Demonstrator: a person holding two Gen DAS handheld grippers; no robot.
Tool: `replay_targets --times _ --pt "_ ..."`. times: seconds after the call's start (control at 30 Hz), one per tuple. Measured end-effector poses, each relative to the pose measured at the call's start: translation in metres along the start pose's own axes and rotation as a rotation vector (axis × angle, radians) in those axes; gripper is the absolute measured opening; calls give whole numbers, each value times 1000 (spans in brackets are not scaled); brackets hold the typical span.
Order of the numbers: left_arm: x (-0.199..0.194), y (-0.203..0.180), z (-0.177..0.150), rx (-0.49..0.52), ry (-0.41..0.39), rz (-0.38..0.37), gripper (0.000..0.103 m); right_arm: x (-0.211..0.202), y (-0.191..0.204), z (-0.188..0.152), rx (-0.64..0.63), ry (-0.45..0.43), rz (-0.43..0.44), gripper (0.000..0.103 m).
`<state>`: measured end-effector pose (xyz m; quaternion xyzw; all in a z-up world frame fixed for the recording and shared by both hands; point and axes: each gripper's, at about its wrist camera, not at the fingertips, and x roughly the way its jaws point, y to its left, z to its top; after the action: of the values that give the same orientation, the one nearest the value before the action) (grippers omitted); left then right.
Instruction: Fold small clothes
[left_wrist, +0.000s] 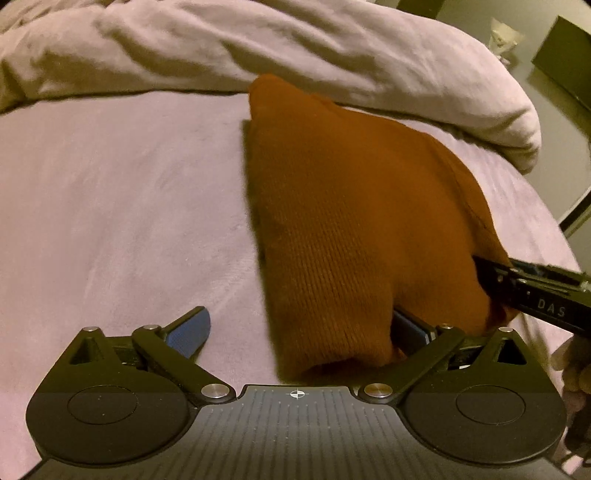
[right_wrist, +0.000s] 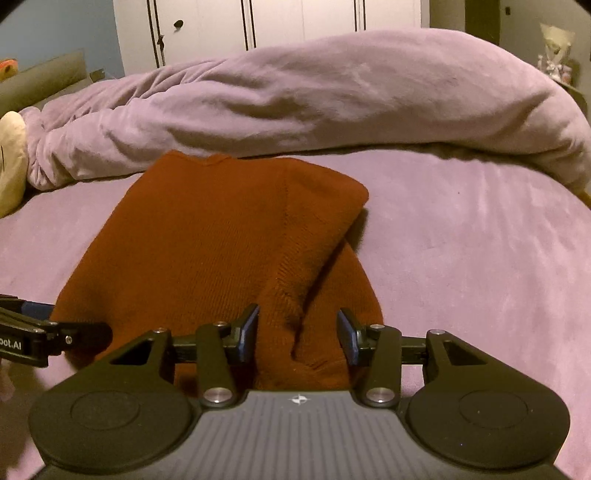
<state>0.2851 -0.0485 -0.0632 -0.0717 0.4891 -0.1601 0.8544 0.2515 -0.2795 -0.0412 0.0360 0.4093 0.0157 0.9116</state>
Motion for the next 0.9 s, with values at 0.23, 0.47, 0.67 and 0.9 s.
replay_targets --times 0.23,0.47,0.67,0.9 --pt "-38 5 32 7 -116 6 103 -25 -10 29 33 -63 30 45" --pt "9 12 72 -141 -99 64 103 15 10 66 -14 -88 5 45" --pt "45 19 63 -148 -15 -20 103 50 9 51 -83 -6 -24 46" --pt "44 46 65 -205 57 -219 103 15 -50 52 102 11 60 68"
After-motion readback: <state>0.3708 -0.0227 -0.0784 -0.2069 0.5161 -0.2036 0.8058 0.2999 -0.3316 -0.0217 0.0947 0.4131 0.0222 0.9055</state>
